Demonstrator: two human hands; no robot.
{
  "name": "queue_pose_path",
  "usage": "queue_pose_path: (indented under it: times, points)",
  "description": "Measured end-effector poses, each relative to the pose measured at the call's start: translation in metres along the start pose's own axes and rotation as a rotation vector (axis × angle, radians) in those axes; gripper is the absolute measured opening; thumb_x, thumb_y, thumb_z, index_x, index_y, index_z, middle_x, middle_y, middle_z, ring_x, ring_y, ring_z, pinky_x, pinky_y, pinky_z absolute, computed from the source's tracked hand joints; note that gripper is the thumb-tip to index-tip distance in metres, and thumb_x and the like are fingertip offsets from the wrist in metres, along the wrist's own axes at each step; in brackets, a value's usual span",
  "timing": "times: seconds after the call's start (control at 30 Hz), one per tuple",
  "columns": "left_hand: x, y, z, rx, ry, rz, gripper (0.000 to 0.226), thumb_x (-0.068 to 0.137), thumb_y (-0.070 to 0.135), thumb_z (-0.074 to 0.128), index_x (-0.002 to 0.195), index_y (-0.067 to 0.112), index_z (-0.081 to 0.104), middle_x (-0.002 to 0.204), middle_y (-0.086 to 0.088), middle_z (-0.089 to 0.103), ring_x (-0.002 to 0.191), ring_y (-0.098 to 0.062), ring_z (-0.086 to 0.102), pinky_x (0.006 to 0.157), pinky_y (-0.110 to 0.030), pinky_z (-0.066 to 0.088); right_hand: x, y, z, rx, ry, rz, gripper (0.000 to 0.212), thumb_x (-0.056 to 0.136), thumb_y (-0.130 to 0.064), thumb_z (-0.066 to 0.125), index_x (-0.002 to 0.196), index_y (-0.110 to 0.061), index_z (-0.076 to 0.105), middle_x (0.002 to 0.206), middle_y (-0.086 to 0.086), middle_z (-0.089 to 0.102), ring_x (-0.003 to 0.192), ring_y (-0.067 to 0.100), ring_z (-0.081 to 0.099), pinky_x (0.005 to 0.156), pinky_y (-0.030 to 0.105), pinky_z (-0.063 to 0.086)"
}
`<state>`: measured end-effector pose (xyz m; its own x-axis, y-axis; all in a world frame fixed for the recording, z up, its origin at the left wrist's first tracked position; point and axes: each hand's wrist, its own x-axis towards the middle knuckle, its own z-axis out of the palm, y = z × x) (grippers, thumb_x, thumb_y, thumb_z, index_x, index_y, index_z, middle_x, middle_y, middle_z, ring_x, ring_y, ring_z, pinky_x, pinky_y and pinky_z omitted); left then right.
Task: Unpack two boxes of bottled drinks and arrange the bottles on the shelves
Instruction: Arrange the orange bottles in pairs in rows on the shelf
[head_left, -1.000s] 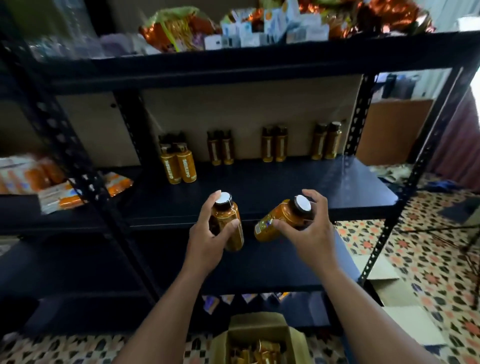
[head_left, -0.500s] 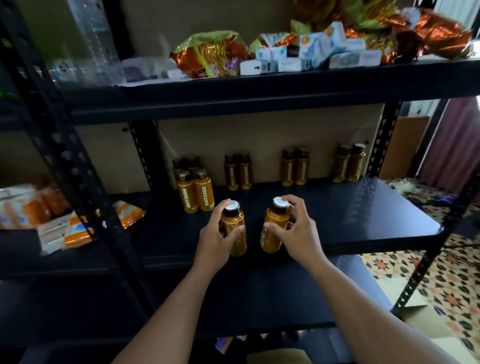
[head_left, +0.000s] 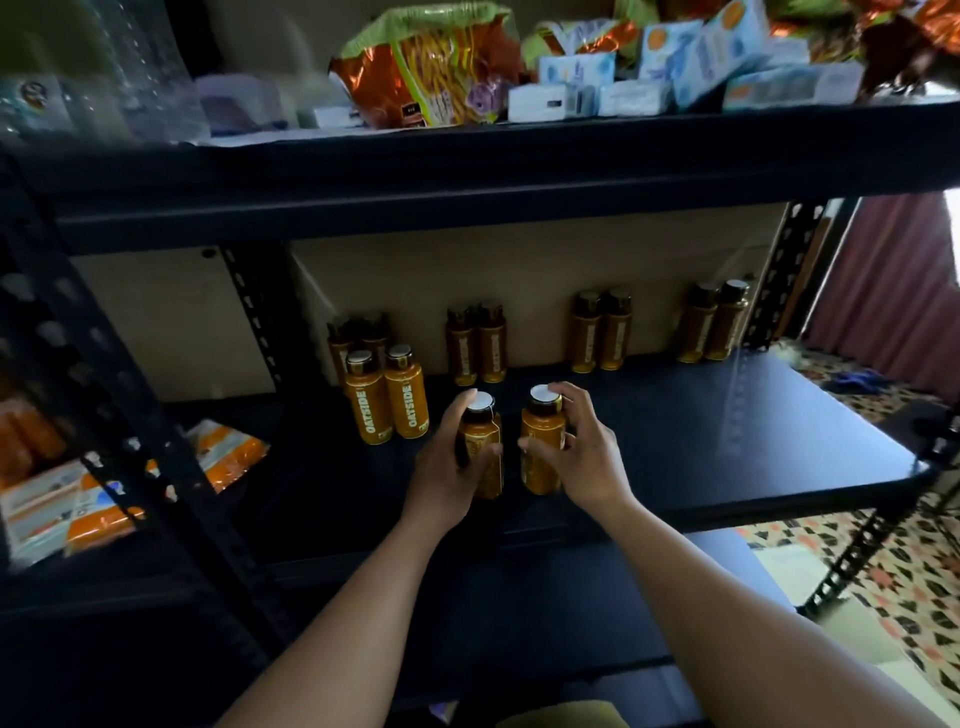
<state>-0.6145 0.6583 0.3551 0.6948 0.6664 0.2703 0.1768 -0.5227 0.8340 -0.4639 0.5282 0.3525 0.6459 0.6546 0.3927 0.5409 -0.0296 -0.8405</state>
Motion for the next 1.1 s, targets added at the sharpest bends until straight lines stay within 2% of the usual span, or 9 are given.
queue_pose_path:
  times: [0.23,0.37,0.43,0.53,0.63,0.73,0.83,1.0,1.1]
  points:
    - [0.009,0.002,0.003,0.051,0.035,0.011,0.075,0.092,0.051,0.068,0.150,0.060,0.021,0.158,0.008,0.036,0.140,-0.013,0.040,0.112,-0.050,0.042,0.012,0.012,-0.008,0.002,-0.085,0.010,0.077,0.085,-0.042,0.082,0.141,-0.059,0.032,0.116,-0.017,0.067,0.107,0.006,0.065,0.097,0.045,0.056]
    - [0.004,0.006,0.011,0.000,0.151,-0.080,0.107,0.078,0.043,0.085,0.153,0.057,0.010,0.134,0.009,0.053,0.120,-0.006,0.053,0.100,-0.032,0.045,0.002,0.026,-0.015,0.023,-0.176,0.030,0.106,0.088,-0.039,0.079,0.152,-0.065,-0.001,0.128,-0.020,0.063,0.115,0.007,0.064,0.103,0.041,0.053]
    - [0.001,0.005,0.019,-0.008,0.191,-0.105,0.118,0.073,0.039,0.089,0.156,0.053,0.006,0.122,0.017,0.055,0.114,-0.001,0.055,0.097,-0.026,0.044,-0.001,0.034,-0.019,0.011,-0.230,0.029,0.111,0.089,-0.030,0.079,0.154,-0.060,-0.007,0.128,-0.024,0.060,0.118,0.005,0.063,0.105,0.042,0.052]
    - [-0.006,0.003,0.034,-0.033,0.221,-0.140,0.124,0.072,0.028,0.091,0.156,0.052,0.004,0.136,0.031,0.047,0.126,0.007,0.044,0.106,-0.027,0.038,0.003,0.041,-0.022,-0.004,-0.281,0.033,0.112,0.090,-0.022,0.077,0.157,-0.054,-0.007,0.122,-0.035,0.054,0.117,0.001,0.058,0.108,0.039,0.049]
    - [-0.009,-0.001,0.043,-0.024,0.281,-0.155,0.118,0.075,0.022,0.089,0.156,0.051,0.009,0.155,0.013,0.039,0.135,0.001,0.039,0.111,-0.033,0.039,0.008,0.045,-0.022,-0.007,-0.324,0.032,0.108,0.091,-0.021,0.075,0.156,-0.056,-0.003,0.116,-0.034,0.057,0.110,-0.001,0.059,0.109,0.038,0.048]
    - [-0.007,-0.006,0.042,-0.015,0.255,-0.139,0.112,0.080,0.021,0.085,0.157,0.048,0.008,0.157,0.012,0.039,0.141,-0.007,0.040,0.115,-0.038,0.038,0.008,0.050,-0.018,-0.003,-0.326,0.020,0.105,0.092,-0.022,0.075,0.156,-0.057,-0.001,0.127,-0.024,0.061,0.119,0.004,0.060,0.109,0.040,0.049]
    - [-0.006,-0.009,0.039,-0.018,0.179,-0.150,0.108,0.086,0.024,0.079,0.156,0.052,0.002,0.155,0.013,0.040,0.141,-0.012,0.041,0.111,-0.033,0.037,0.009,0.053,-0.015,0.004,-0.311,0.013,0.103,0.092,-0.024,0.075,0.156,-0.057,0.001,0.137,-0.016,0.061,0.125,0.010,0.061,0.108,0.041,0.049]
    - [0.003,-0.014,0.045,-0.055,0.182,-0.164,0.119,0.075,0.037,0.089,0.158,0.047,0.003,0.161,0.011,0.033,0.144,-0.009,0.037,0.112,-0.034,0.035,0.012,0.058,-0.013,-0.022,-0.294,0.020,0.103,0.092,-0.029,0.075,0.159,-0.050,-0.001,0.122,-0.036,0.051,0.118,0.001,0.056,0.103,0.031,0.048]
    - [0.007,-0.016,0.049,-0.074,0.207,-0.159,0.124,0.071,0.035,0.091,0.155,0.053,0.002,0.164,0.011,0.028,0.147,-0.011,0.034,0.117,-0.042,0.036,0.012,0.059,-0.013,-0.036,-0.292,0.038,0.105,0.092,-0.032,0.076,0.159,-0.049,-0.003,0.126,-0.029,0.051,0.117,0.001,0.055,0.101,0.028,0.046]
